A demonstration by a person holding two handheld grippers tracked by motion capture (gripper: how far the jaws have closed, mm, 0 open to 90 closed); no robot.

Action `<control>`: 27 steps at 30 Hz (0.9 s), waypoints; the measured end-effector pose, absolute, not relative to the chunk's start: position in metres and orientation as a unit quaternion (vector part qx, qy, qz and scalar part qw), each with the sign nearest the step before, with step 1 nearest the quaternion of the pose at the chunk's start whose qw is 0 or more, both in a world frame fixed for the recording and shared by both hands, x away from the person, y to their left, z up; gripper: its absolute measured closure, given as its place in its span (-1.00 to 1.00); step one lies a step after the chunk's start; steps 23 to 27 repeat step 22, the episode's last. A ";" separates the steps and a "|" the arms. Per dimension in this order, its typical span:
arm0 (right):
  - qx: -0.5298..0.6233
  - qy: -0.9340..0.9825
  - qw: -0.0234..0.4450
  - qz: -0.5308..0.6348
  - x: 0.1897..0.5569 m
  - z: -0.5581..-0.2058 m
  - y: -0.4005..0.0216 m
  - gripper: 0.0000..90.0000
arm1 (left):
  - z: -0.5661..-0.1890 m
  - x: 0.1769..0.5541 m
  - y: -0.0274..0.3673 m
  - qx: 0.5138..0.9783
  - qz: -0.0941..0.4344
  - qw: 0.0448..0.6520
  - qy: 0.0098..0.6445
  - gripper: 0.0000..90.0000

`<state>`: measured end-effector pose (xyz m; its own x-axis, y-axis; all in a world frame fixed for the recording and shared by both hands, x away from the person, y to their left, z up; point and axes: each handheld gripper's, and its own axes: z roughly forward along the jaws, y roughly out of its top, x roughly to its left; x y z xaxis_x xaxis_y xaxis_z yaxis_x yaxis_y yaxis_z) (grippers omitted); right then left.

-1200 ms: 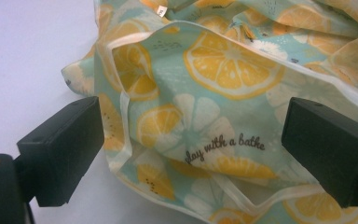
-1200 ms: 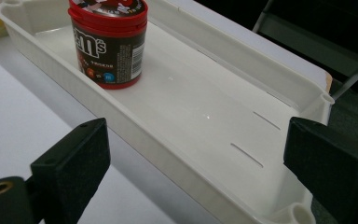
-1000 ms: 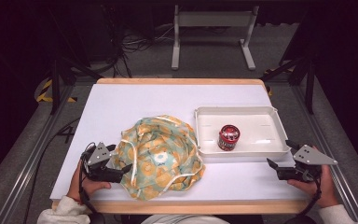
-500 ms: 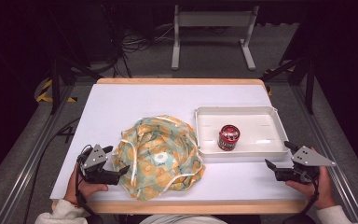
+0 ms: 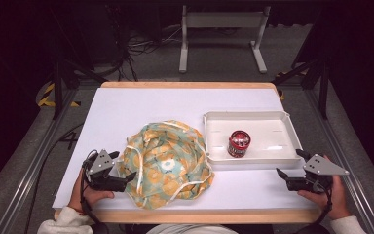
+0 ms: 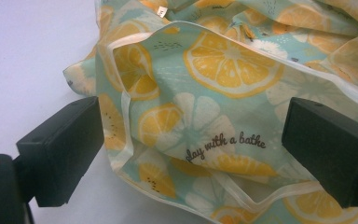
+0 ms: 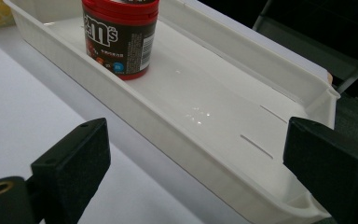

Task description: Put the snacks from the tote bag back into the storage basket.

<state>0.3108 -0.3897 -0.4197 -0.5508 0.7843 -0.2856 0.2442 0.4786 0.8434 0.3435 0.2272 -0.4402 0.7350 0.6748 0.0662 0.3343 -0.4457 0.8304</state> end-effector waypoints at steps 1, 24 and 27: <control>0.326 0.788 0.344 0.393 0.311 -0.420 -0.390 -0.82 | -0.440 0.343 0.227 0.826 0.199 0.429 0.307 -0.86; 0.307 0.799 0.345 0.386 0.311 -0.420 -0.383 -0.81 | -0.440 0.345 0.226 0.828 0.197 0.426 0.307 -0.86; 0.307 0.799 0.345 0.386 0.311 -0.420 -0.383 -0.81 | -0.440 0.345 0.226 0.828 0.197 0.426 0.307 -0.86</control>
